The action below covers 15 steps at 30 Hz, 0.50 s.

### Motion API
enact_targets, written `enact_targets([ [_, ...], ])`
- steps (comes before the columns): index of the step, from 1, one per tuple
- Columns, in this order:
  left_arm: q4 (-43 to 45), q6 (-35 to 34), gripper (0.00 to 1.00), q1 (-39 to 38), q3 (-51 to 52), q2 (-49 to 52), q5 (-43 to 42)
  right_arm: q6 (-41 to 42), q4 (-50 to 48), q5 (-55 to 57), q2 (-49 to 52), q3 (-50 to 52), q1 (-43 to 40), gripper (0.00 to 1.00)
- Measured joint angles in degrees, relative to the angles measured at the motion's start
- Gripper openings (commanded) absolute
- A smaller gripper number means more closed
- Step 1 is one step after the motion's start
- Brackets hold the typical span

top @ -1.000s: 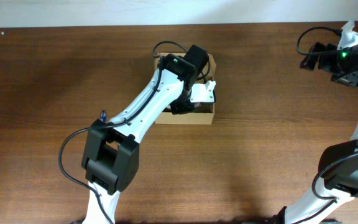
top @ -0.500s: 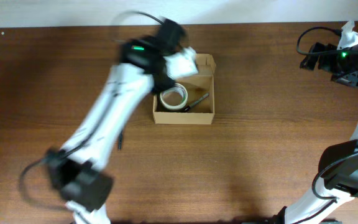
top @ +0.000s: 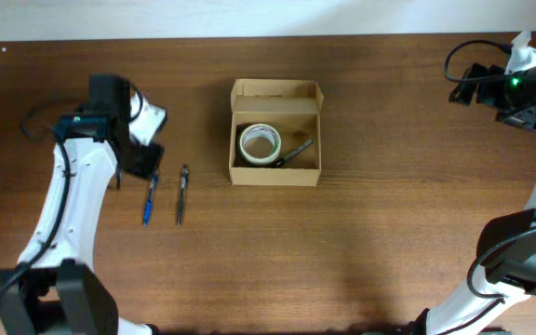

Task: Pack container
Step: 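Release the marker in the box and move left gripper to blue pen, then grasp the blue pen with the left gripper and lift it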

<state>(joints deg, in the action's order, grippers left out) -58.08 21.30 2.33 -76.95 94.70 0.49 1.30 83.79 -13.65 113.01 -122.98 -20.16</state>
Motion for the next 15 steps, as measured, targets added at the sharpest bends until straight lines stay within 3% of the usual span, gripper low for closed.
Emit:
enact_targets([
  [5,1.57,-3.41,0.5,0.33,4.04,1.49,-1.11,-0.07,0.0,0.0,0.0,0.0,0.0,0.99],
  [15,3.26,-3.78,0.45,0.79,4.22,10.67,-1.14,-0.04,0.0,0.0,0.0,0.0,0.0,0.99],
])
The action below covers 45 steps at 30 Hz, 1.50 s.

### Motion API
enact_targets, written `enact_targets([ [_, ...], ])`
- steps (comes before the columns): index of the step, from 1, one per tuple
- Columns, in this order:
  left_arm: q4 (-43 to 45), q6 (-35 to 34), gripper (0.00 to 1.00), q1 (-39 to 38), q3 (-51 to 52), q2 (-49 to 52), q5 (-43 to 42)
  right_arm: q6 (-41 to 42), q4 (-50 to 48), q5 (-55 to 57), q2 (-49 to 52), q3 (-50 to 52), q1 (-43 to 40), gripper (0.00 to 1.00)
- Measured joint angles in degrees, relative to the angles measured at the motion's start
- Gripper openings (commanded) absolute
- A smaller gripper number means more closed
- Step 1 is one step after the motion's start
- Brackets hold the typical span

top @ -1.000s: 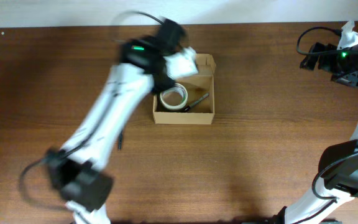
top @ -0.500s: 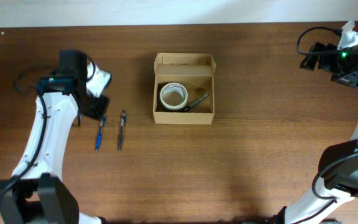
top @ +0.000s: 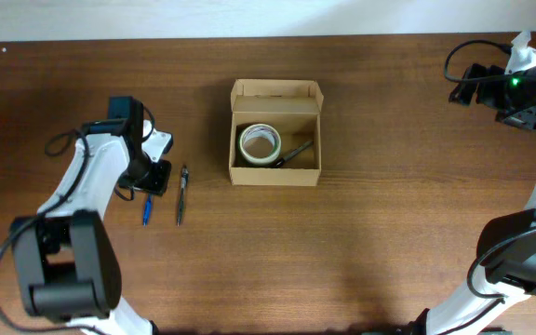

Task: Pack container
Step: 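Grasp the blue pen with the left gripper and lift it, then carry the blue pen with the left gripper toward the box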

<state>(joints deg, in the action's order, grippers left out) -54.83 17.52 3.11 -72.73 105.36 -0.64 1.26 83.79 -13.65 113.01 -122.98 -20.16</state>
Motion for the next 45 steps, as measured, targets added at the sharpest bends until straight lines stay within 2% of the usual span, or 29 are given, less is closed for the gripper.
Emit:
enact_targets([
  [7,0.55,-0.07,0.4,2.01,0.09,5.86,0.0,0.0,0.0,0.0,0.0,0.0,0.0,0.99],
  [11,0.66,-0.57,0.28,2.69,0.11,6.93,0.0,0.0,0.0,0.0,0.0,0.0,0.0,0.99],
  [15,1.18,-0.9,0.1,2.8,0.09,7.76,0.35,0.04,0.0,0.0,0.0,0.0,0.0,0.99],
  [18,1.29,-0.85,0.03,2.82,0.09,7.8,0.46,0.04,0.0,0.0,0.0,0.0,0.0,0.99],
  [29,-0.98,-0.76,0.02,2.8,-2.12,8.96,0.46,0.02,0.0,0.0,0.0,0.0,0.0,0.99],
  [33,-6.8,-0.11,0.02,2.8,-10.69,10.73,0.57,0.0,0.0,0.0,0.0,0.0,0.0,0.99],
  [38,-12.81,2.25,0.02,2.62,-31.15,10.8,0.07,0.0,0.02,-0.02,0.0,0.0,0.0,0.99],
  [45,-25.92,15.8,0.02,-2.01,-57.55,9.77,-7.37,-0.02,0.0,-0.02,0.0,0.0,0.0,0.99],
])
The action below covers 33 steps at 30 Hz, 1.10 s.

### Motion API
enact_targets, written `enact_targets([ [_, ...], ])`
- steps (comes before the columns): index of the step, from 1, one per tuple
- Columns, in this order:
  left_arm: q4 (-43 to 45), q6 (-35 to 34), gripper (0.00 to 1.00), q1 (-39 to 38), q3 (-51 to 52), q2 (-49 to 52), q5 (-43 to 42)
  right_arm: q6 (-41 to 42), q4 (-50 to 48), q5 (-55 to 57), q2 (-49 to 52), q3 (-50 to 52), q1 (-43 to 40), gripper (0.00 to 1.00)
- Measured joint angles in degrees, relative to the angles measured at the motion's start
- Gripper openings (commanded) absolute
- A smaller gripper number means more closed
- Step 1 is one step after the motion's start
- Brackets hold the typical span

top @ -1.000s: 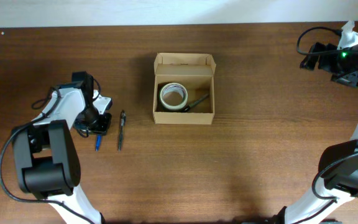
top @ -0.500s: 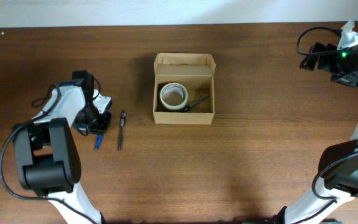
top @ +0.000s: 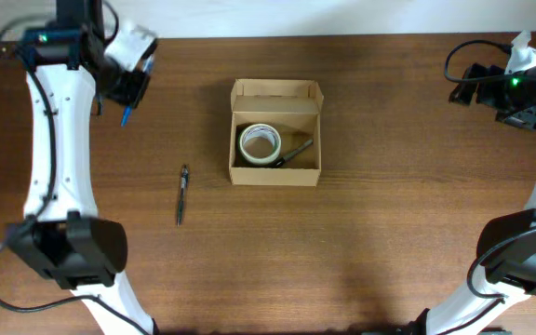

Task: Pack container
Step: 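Carry the blue pen with the left gripper toward the box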

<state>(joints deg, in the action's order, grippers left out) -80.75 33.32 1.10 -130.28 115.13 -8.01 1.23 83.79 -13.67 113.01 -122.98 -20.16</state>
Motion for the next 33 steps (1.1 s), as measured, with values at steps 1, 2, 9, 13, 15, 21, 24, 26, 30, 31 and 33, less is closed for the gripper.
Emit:
enact_targets([
  [1,-1.42,2.19,0.02,-1.75,-2.21,-0.33,-0.76,0.0,0.0,0.0,0.0,0.0,0.0,0.99],
  [2,-2.71,4.55,0.02,-3.98,-4.0,-0.74,-1.46,0.02,0.0,0.0,0.0,0.0,0.0,0.99],
  [9,-6.38,14.86,0.02,-20.96,-3.82,-1.42,-1.14,0.02,0.0,0.02,0.0,0.0,0.0,0.99],
  [13,-4.42,18.08,0.02,-28.11,1.31,-1.25,2.29,0.04,0.0,0.02,0.0,0.0,0.0,0.99],
  [15,-2.29,18.78,0.02,-29.92,4.79,-0.74,3.41,0.0,0.0,0.02,0.0,0.0,0.0,0.99],
  [21,2.82,19.67,0.02,-30.93,13.94,4.04,5.05,0.04,0.0,0.02,0.0,0.0,0.0,0.99],
  [24,3.06,19.69,0.02,-30.93,16.0,7.82,5.46,0.02,0.0,0.02,0.0,0.0,0.0,0.99],
  [26,3.1,19.69,0.02,-30.93,16.5,9.88,5.53,0.04,0.0,0.0,0.0,0.0,0.0,0.99],
  [30,3.72,19.69,0.02,-30.95,16.72,11.98,5.7,0.04,0.0,0.0,0.0,0.0,0.0,0.99],
  [31,3.78,19.69,0.02,-30.95,16.72,12.02,5.7,0.04,0.0,0.02,0.0,0.0,0.0,0.99],
  [33,3.89,19.69,0.02,-31.06,16.72,12.02,5.73,0.02,0.0,0.02,0.0,0.0,0.0,0.99],
])
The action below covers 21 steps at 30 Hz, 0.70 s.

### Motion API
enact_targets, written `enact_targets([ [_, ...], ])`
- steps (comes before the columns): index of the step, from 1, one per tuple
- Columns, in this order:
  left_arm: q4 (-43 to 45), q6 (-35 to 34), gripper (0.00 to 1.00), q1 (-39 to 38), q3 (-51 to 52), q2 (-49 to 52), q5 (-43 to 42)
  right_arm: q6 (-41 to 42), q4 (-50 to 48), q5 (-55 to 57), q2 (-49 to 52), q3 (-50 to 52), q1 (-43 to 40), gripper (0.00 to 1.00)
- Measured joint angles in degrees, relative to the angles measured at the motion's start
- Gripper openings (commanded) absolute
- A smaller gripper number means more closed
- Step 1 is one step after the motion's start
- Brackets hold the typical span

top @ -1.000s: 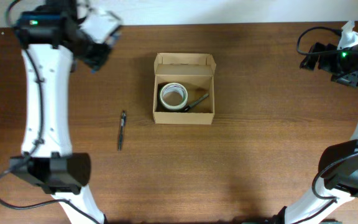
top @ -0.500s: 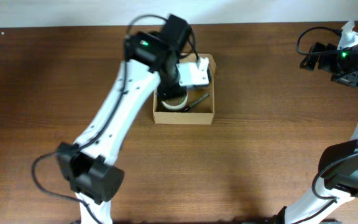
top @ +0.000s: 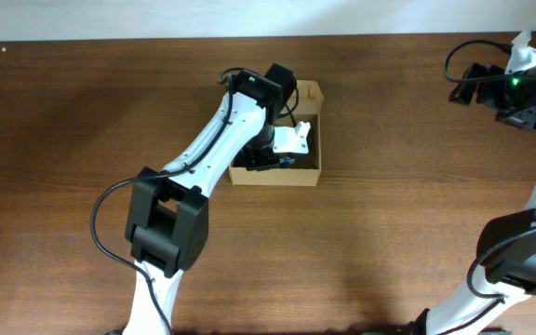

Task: Pack container
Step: 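Carry the blue pen with the left gripper toward the box, then release the blue pen in the box and withdraw the left gripper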

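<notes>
The open cardboard box (top: 307,174) sits at the table's middle. My left arm reaches across it from the left, and the left gripper (top: 285,154) points down into the box, shut on a blue pen (top: 288,161) of which only a small blue bit shows. The arm and gripper hide the tape roll and most of the box's inside. My right gripper (top: 521,113) hangs at the far right edge, well away from the box, its fingers too small to read.
The box's back flap (top: 311,93) stands open toward the far edge. The left arm's links (top: 207,154) slant over the table left of the box and cover the place beside it. A cable loops near the right arm (top: 454,60).
The left gripper was high at the far left corner with the blue pen; now it is down inside the box with the pen. The black pen no longer shows. The right arm is unchanged.
Two pens lay left of the box, with the left gripper above the blue one. Then the gripper was down on the blue pen. Later it held that pen up at the far left, leaving the black pen on the table. Now the blue pen is in the box.
</notes>
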<state>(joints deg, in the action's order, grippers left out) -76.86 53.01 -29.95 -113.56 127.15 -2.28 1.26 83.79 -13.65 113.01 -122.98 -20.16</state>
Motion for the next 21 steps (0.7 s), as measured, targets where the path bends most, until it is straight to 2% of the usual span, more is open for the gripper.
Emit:
enact_targets([
  [3,0.02,0.0,0.02,-0.28,0.0,0.0,0.0,0.0,0.0,0.0,0.0,0.0,0.0,0.99],
  [5,0.02,0.2,0.25,-0.59,0.0,0.0,0.02,-0.02,0.0,0.0,0.0,0.0,0.0,0.99],
  [6,0.04,0.28,0.44,-0.74,0.0,0.0,0.2,0.04,0.0,-0.02,0.0,0.0,0.0,0.99],
  [7,0.2,0.07,0.5,-0.81,0.0,0.0,0.42,0.0,0.0,-0.02,0.0,0.0,0.0,0.99],
  [8,0.37,-0.28,0.52,-0.87,0.0,0.0,0.61,0.0,0.0,-0.02,0.0,0.0,0.0,0.99],
  [17,-0.04,-4.35,0.51,-1.22,0.0,-0.63,3.43,0.02,0.0,0.0,0.09,0.0,0.0,0.99],
  [21,-0.02,-5.18,0.51,-1.22,0.09,-5.09,4.31,0.02,0.0,0.0,0.09,0.0,0.0,0.99],
])
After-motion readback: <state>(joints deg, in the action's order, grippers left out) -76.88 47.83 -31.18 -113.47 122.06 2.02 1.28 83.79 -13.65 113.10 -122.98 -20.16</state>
